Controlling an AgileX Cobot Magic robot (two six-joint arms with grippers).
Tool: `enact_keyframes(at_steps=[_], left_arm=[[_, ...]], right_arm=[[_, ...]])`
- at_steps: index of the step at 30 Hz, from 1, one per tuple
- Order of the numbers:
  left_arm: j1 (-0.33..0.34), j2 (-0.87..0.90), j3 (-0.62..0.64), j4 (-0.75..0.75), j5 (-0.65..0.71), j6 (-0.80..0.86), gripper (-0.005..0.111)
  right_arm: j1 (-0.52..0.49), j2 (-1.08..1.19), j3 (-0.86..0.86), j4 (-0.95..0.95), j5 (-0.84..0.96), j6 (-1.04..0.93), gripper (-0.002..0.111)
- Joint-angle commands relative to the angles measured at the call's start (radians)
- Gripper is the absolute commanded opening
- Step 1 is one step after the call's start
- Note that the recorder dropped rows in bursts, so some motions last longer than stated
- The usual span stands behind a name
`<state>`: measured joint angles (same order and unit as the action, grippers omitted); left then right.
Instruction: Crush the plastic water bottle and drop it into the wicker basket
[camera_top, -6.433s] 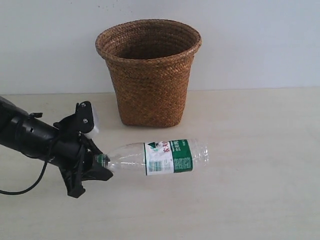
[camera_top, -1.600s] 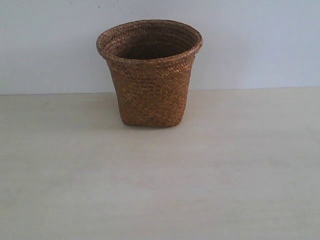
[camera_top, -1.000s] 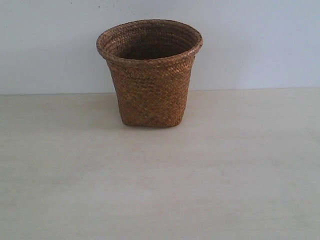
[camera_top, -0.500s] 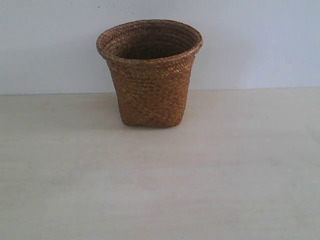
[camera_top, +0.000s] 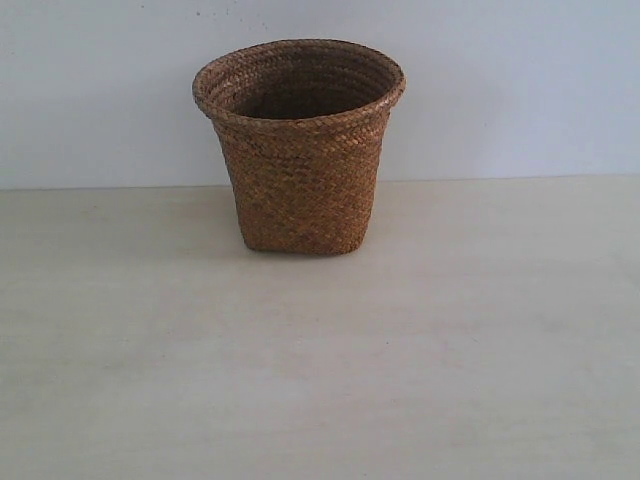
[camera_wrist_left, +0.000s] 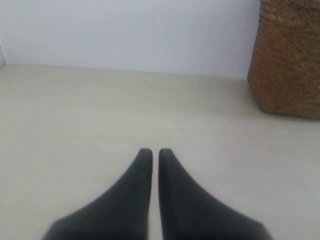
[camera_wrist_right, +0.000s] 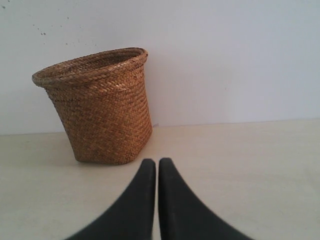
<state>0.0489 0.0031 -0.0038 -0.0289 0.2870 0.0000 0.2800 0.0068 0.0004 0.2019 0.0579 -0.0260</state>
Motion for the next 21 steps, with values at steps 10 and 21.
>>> enact_keyframes(at_steps=[10, 21], left_arm=[[-0.002, -0.003, 0.004, -0.011, 0.004, 0.0, 0.004], [-0.002, -0.003, 0.004, -0.011, 0.004, 0.0, 0.004]], right_arm=[[-0.001, -0.007, 0.0, -0.003, -0.043, -0.009, 0.0], [-0.211, -0.007, 0.0, -0.038, 0.126, -0.026, 0.0]])
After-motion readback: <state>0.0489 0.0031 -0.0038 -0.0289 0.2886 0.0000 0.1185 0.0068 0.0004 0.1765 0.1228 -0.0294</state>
